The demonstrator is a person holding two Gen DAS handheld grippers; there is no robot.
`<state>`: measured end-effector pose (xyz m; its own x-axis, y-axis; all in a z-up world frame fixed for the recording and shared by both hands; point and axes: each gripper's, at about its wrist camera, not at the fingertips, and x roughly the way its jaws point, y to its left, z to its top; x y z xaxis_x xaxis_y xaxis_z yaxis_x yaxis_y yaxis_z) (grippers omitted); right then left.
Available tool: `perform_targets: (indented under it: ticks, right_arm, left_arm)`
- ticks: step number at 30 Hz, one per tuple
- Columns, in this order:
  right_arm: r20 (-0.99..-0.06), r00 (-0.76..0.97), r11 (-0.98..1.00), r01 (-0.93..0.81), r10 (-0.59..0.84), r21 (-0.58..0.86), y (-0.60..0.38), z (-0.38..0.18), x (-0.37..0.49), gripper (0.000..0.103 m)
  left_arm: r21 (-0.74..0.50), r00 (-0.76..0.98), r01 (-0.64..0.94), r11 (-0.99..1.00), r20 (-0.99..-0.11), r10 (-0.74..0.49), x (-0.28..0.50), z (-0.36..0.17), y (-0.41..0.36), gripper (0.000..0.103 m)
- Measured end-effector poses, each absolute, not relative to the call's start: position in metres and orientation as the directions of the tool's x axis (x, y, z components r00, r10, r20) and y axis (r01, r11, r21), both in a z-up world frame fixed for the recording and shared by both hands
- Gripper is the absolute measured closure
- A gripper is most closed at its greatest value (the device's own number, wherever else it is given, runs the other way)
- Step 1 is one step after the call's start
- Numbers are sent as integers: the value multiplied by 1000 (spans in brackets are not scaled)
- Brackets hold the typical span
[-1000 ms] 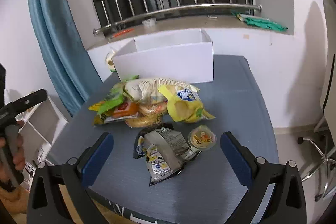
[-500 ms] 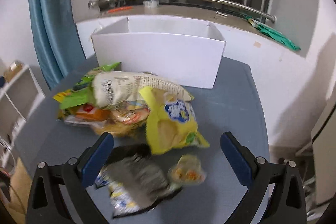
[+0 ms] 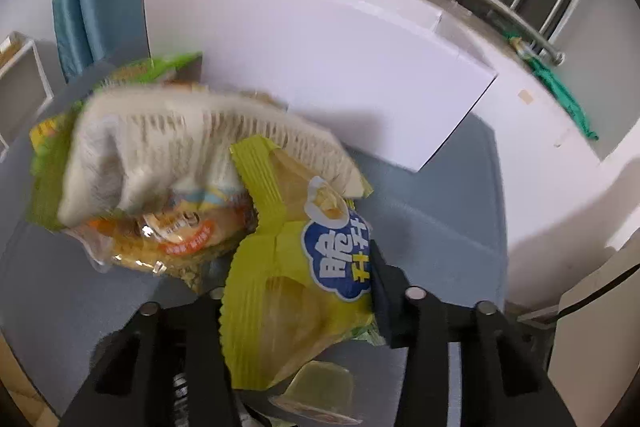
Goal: Organize snacks
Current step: 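Grasp the yellow chip bag with the right tool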
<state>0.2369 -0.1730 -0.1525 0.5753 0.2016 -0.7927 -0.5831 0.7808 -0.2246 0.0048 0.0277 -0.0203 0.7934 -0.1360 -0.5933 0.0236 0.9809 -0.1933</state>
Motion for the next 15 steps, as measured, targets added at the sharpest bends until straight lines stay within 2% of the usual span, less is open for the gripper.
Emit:
perform_targets:
  ticks: [2,5,10,13,15]
  right_arm:
    - [-766,583,813,-565,272,-142,-187,-139,233,62]
    - [-715,550,831,-550,432,78,-219,-118,228,63]
    - [-561,479,731,-539,675,419,-274,-97,209,63]
    - [-499,468,683,-527,730,505,-296,-91,194,63]
    - [-490,491,693,-514,721,505,-308,-88,185,63]
  left_arm:
    - [-190,790,30,981,-597,-140,9,-21,26,0]
    - [-181,784,58,982,-601,-157,22,-21,19,0]
    - [-133,750,154,979,-629,-203,65,-19,-7,0]
    - [-77,727,228,971,-649,-222,95,-20,-29,0]
    - [-30,712,273,962,-666,-223,114,-23,-45,0]
